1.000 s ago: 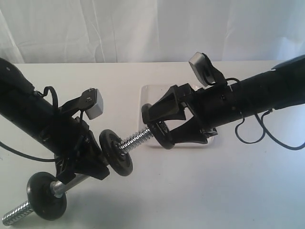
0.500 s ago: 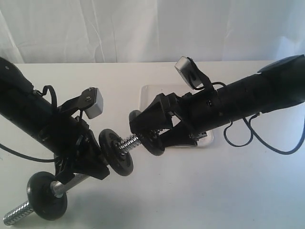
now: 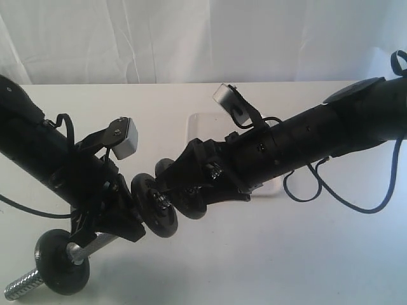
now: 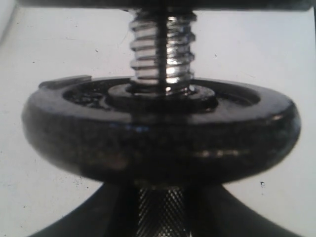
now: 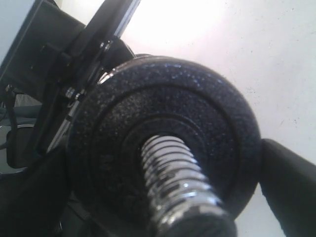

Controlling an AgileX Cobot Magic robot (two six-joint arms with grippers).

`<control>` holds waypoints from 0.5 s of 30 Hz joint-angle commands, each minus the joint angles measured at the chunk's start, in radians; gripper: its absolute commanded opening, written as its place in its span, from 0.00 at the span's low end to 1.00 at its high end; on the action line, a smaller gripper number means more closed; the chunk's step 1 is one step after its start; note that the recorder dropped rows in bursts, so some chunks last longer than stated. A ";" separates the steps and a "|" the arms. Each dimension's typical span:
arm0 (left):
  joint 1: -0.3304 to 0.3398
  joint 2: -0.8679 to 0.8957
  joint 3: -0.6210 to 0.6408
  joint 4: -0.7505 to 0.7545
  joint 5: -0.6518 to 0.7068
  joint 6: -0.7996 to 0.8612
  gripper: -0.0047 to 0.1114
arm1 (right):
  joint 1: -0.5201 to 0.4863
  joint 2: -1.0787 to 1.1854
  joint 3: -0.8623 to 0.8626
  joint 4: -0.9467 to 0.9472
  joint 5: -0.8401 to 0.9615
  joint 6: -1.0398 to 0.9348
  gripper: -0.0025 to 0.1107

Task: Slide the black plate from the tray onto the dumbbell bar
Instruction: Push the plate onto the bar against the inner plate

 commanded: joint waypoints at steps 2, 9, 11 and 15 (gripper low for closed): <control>-0.003 -0.035 -0.025 -0.180 0.047 -0.007 0.04 | 0.008 -0.013 -0.004 0.074 0.097 -0.021 0.05; -0.003 -0.035 -0.025 -0.180 0.047 -0.007 0.04 | 0.008 -0.013 -0.004 0.073 0.104 -0.021 0.46; -0.003 -0.035 -0.025 -0.180 0.047 -0.007 0.04 | 0.008 -0.013 -0.004 0.063 0.104 -0.014 0.67; -0.003 -0.035 -0.025 -0.180 0.047 -0.007 0.04 | 0.008 -0.013 -0.004 0.058 0.104 -0.010 0.95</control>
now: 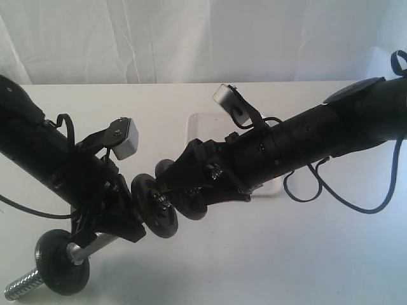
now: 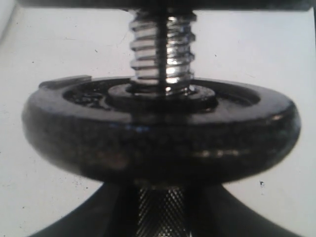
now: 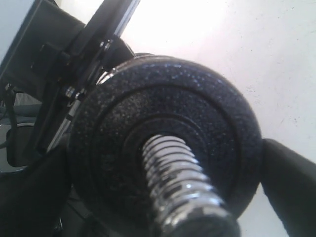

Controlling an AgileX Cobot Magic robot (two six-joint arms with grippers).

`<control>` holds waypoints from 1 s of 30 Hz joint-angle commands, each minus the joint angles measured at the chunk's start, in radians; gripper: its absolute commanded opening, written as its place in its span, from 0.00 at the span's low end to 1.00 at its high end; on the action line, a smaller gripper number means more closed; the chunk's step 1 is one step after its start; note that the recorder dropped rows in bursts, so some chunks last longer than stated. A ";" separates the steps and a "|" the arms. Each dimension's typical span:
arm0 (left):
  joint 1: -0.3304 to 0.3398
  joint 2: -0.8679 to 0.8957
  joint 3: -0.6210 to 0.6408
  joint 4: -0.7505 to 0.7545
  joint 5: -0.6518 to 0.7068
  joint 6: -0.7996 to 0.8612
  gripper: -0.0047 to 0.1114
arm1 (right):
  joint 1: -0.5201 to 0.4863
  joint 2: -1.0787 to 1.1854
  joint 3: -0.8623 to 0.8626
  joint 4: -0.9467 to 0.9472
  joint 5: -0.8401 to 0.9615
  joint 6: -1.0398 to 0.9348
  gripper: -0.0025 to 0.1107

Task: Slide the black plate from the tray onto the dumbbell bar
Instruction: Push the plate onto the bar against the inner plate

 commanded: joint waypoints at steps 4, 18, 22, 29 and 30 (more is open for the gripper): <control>-0.002 -0.035 -0.025 -0.182 0.046 -0.007 0.04 | 0.008 -0.013 -0.004 0.057 0.104 0.006 0.95; -0.002 -0.035 -0.025 -0.184 0.046 -0.007 0.04 | 0.008 -0.013 -0.004 -0.050 0.010 0.061 0.95; -0.002 -0.035 -0.025 -0.196 0.050 -0.007 0.04 | 0.008 -0.013 -0.004 -0.054 0.010 0.061 0.95; -0.002 -0.035 -0.025 -0.196 0.050 -0.007 0.04 | 0.006 -0.013 -0.004 -0.084 0.010 0.061 0.95; -0.002 -0.035 -0.025 -0.196 0.050 -0.007 0.04 | 0.006 -0.013 -0.004 -0.091 0.014 0.065 0.95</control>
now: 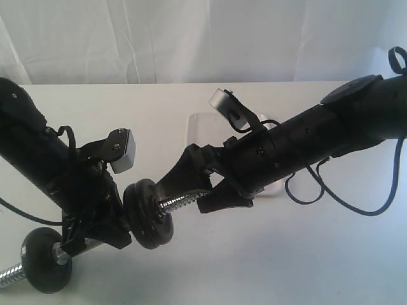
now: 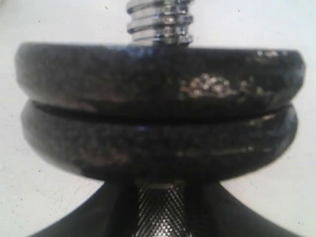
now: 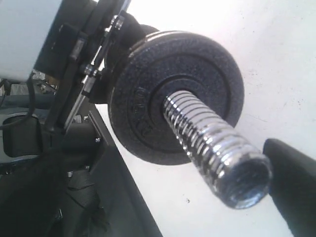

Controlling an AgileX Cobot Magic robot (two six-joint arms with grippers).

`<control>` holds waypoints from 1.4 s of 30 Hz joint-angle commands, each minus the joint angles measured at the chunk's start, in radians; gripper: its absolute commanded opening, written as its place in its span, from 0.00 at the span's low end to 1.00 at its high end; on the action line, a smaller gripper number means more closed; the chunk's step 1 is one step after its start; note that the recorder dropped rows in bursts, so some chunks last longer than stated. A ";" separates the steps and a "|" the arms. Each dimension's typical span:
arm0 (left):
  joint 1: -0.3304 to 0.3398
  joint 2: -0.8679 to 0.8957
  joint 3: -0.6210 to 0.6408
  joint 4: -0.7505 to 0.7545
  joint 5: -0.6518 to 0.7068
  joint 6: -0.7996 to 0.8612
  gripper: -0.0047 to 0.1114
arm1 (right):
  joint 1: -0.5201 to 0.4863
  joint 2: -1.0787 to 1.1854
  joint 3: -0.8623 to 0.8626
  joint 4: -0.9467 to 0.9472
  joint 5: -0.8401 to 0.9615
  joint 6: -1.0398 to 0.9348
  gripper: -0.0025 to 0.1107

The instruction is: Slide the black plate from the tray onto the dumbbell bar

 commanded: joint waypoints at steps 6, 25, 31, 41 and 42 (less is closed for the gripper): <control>-0.001 -0.043 -0.025 -0.327 0.076 0.004 0.04 | -0.002 -0.010 -0.070 -0.224 0.111 0.177 0.95; -0.001 -0.041 0.028 -0.328 -0.059 -0.030 0.04 | -0.002 -0.010 -0.159 -0.360 0.177 0.291 0.28; -0.001 -0.005 0.028 -0.309 -0.087 -0.124 0.04 | -0.002 -0.015 -0.163 -0.360 0.177 0.287 0.02; -0.001 0.009 0.028 -0.294 -0.148 -0.320 0.04 | -0.002 -0.040 -0.172 -0.369 0.177 0.287 0.02; -0.001 0.009 0.028 -0.284 -0.152 -0.342 0.04 | -0.002 -0.043 -0.172 -0.369 0.177 0.287 0.02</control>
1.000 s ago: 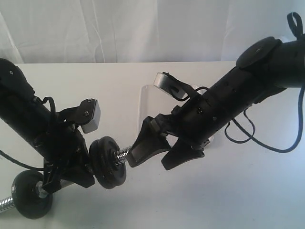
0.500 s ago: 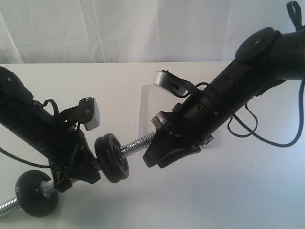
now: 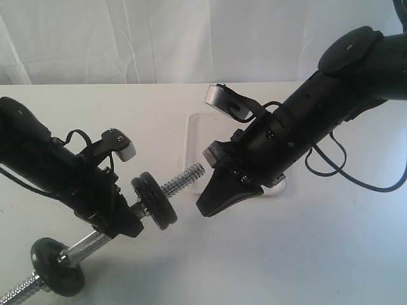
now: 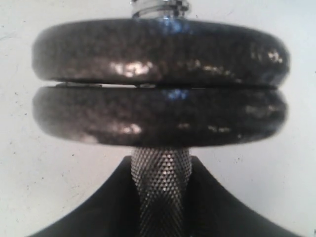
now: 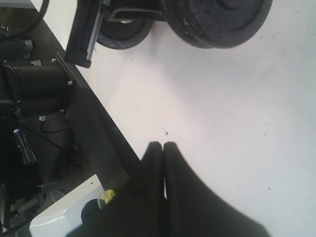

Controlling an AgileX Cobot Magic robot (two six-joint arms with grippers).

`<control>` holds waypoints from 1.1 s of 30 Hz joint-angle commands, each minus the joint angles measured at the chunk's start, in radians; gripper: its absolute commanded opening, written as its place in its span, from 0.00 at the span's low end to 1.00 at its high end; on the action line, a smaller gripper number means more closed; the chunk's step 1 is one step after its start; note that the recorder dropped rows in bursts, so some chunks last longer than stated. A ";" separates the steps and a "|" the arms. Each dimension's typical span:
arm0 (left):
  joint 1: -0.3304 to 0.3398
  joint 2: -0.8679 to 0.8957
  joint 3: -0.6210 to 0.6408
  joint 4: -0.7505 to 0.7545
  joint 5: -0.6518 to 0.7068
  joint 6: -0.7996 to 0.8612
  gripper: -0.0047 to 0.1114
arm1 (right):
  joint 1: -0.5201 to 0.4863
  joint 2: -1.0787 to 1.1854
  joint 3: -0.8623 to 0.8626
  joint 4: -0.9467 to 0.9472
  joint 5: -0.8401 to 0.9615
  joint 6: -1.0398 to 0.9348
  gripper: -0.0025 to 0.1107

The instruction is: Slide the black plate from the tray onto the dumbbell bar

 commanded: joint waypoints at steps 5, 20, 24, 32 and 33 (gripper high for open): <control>-0.001 -0.042 -0.023 -0.127 0.032 -0.163 0.04 | -0.002 -0.014 -0.008 -0.007 0.006 0.002 0.02; -0.001 -0.005 -0.023 -0.024 -0.027 -0.514 0.04 | -0.002 -0.014 -0.008 -0.003 0.006 0.002 0.02; -0.001 0.046 -0.023 -0.024 -0.025 -0.526 0.04 | -0.002 -0.014 -0.008 -0.002 0.006 0.002 0.02; -0.001 0.073 -0.023 -0.022 -0.023 -0.526 0.04 | -0.002 -0.014 -0.008 0.000 0.006 0.002 0.02; -0.001 0.073 -0.023 -0.022 -0.023 -0.526 0.04 | -0.002 -0.014 -0.008 0.000 0.006 0.002 0.02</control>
